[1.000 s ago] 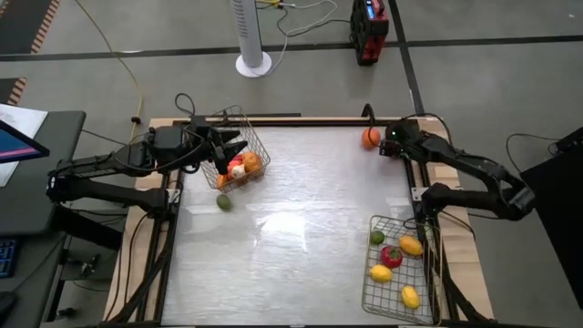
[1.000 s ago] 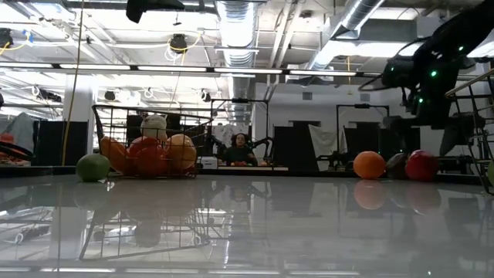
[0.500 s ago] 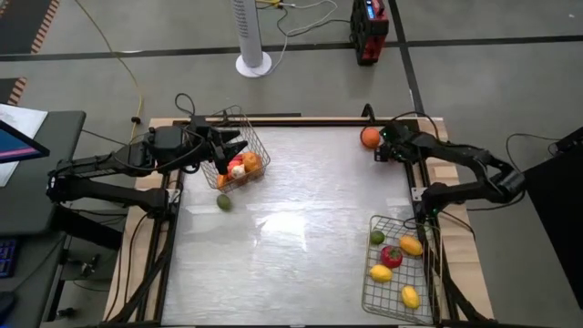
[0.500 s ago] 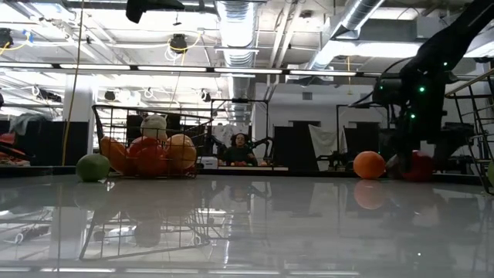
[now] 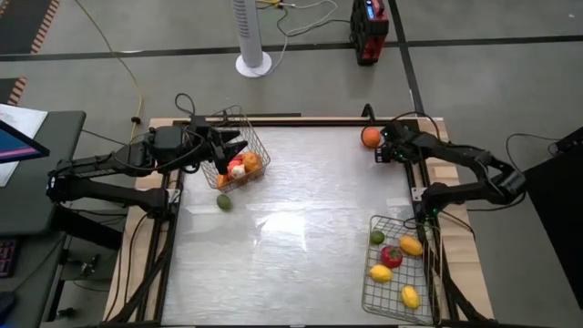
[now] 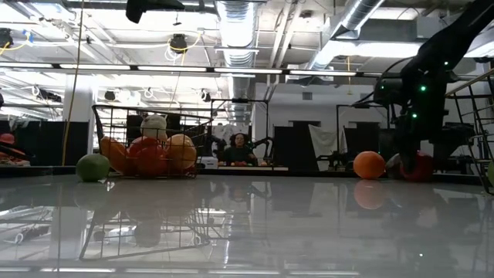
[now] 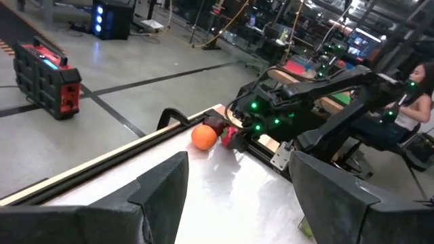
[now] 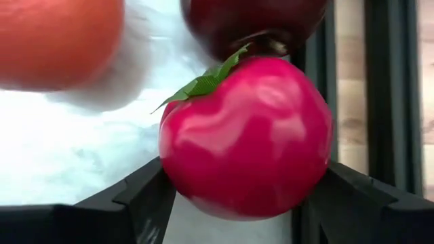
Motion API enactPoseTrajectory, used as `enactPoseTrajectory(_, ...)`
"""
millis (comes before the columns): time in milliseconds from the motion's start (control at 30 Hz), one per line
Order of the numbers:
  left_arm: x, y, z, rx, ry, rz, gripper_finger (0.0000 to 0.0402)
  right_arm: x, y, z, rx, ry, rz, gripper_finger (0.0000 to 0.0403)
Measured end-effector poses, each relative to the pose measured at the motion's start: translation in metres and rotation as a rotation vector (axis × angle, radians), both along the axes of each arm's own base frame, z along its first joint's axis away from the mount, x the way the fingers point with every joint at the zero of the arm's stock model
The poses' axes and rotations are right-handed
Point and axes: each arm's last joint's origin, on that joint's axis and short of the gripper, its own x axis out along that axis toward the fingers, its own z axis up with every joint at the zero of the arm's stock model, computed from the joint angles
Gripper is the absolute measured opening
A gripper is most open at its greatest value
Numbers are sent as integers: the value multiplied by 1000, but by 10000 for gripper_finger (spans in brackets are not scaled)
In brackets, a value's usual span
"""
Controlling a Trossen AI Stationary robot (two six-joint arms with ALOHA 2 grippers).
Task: Sort produce into baskets
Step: Put the tomato into the bottom wire basket
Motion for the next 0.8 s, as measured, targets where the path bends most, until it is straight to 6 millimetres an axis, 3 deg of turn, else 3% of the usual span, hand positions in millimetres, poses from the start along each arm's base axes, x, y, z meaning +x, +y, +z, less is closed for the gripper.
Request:
enactPoseTrajectory(400, 0, 0, 0, 5, 3, -1, 245, 17, 24, 23, -36, -186, 201, 322)
enactPoseTrajectory(800, 0, 0, 0, 16, 7, 11, 245, 47, 75, 53, 215, -713, 667, 323)
